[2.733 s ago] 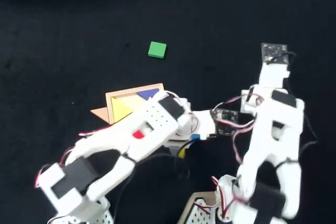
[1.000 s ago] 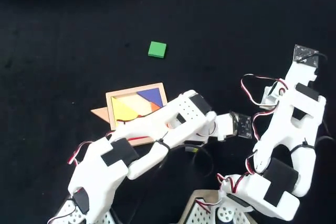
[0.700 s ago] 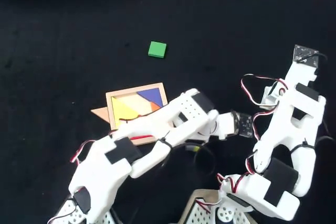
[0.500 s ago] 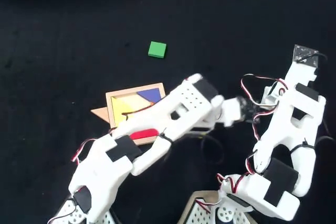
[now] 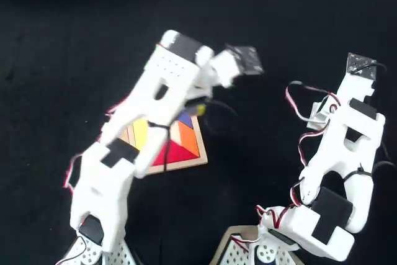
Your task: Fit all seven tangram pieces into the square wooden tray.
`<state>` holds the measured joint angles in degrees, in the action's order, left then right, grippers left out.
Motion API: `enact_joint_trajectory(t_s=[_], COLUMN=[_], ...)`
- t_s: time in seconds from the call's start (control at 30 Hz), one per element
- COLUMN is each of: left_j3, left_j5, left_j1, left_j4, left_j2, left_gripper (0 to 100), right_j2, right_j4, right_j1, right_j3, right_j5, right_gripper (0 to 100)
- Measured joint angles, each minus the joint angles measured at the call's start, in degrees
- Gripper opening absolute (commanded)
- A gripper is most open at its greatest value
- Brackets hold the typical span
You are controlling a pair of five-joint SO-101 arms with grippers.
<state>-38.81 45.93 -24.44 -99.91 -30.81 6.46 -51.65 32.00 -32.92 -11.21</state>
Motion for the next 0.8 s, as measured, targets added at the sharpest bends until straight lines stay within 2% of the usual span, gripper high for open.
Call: enact_joint_trajectory(t_s=[0.17,0.4,0.5,0.67,0.8], left_j3=[3.5,20.9,33.8,55.6,58.0], left_j5=[0.7,0.7,0.7,0.7,1.8], left_j1=[5.2,5.2,6.9,11.0,11.3], left_j4=[-0.4,1.5,8.1,25.9,32.9], left_j2=[4.0,24.7,32.3,35.9,34.6], left_gripper=[6,6,6,6,6], right_j2=[0.0,-0.2,-0.7,-0.8,-0.8], right_j4=[0.0,0.2,0.2,0.2,0.2], right_j1=[0.0,0.0,0.0,-0.5,-0.4], right_j3=[0.0,0.0,0.0,0.0,0.0], right_j5=[0.0,0.0,0.0,0.0,0.0], right_gripper=[1.1,1.1,1.1,1.1,1.1])
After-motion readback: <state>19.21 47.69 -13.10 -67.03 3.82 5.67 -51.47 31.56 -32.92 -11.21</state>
